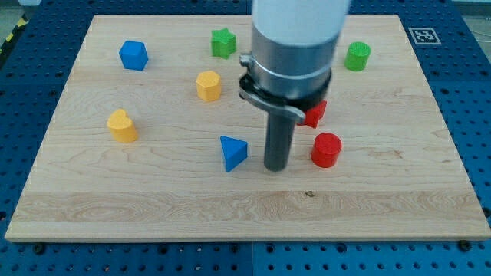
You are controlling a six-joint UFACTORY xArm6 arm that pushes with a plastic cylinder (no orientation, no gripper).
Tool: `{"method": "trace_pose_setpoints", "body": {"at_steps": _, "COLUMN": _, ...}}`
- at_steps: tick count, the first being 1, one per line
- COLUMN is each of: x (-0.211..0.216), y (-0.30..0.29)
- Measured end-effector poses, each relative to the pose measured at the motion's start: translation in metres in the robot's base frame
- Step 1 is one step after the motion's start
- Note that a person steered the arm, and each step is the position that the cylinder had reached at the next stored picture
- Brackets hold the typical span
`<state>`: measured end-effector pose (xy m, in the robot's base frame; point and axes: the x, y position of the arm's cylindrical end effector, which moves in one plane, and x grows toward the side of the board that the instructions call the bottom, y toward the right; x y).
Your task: Place the blue triangle below the red circle
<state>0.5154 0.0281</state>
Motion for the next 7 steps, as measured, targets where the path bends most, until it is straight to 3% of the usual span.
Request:
{"method": "trace_pose_setpoints", "body": {"at_steps": 1, "x": -0.022, "y": -0.007}}
{"method": "trace_pose_setpoints", "body": {"at_steps": 4, "x": -0.042, "y": -0.129}}
{"method": "trace_pose_setpoints", "body": {"at_steps": 7, "x": -0.012, "y": -0.090}}
